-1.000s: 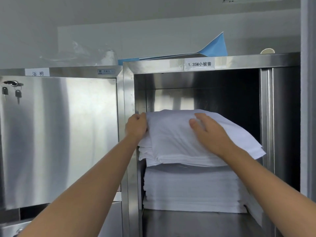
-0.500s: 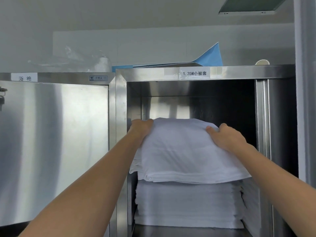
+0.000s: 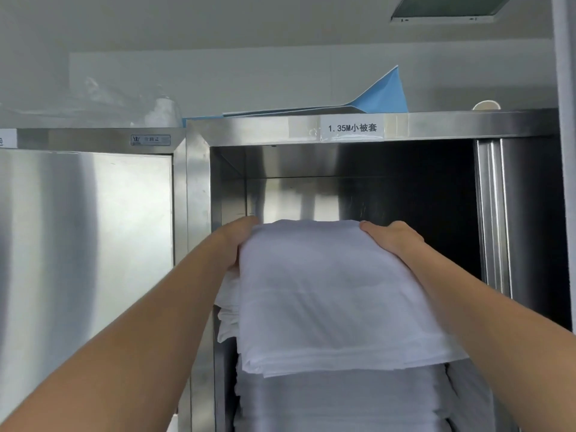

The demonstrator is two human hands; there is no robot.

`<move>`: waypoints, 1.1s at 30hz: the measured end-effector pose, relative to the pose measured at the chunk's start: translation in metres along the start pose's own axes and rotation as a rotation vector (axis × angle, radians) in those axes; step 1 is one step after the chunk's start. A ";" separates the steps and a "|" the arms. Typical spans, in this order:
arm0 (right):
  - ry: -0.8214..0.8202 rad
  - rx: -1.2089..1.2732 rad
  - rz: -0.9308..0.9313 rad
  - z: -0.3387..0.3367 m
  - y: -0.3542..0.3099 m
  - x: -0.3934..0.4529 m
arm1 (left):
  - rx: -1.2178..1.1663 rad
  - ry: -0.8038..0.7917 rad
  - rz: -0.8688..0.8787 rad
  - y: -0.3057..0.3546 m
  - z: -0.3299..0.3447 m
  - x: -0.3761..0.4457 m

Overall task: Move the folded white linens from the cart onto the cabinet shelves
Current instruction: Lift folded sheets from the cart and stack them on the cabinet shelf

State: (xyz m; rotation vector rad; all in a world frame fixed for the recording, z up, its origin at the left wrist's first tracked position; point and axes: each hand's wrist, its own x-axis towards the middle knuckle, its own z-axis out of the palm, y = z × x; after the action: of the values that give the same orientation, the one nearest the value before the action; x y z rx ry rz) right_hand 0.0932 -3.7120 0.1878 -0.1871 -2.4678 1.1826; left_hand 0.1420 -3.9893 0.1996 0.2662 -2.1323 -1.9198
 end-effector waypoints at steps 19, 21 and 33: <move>0.354 0.050 -0.158 0.016 0.026 -0.025 | -0.098 0.347 0.401 -0.043 0.013 -0.008; 0.380 0.075 -0.169 0.018 0.032 -0.032 | -0.093 0.389 0.434 -0.048 0.013 -0.013; 0.401 0.175 -0.186 0.021 0.058 -0.073 | -0.019 0.462 0.542 -0.068 0.012 -0.042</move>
State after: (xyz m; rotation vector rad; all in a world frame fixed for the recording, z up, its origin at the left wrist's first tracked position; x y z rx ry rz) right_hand 0.1487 -3.7115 0.1098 -0.1267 -1.9800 1.1463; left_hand 0.1760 -3.9728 0.1279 0.0966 -1.6629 -1.4029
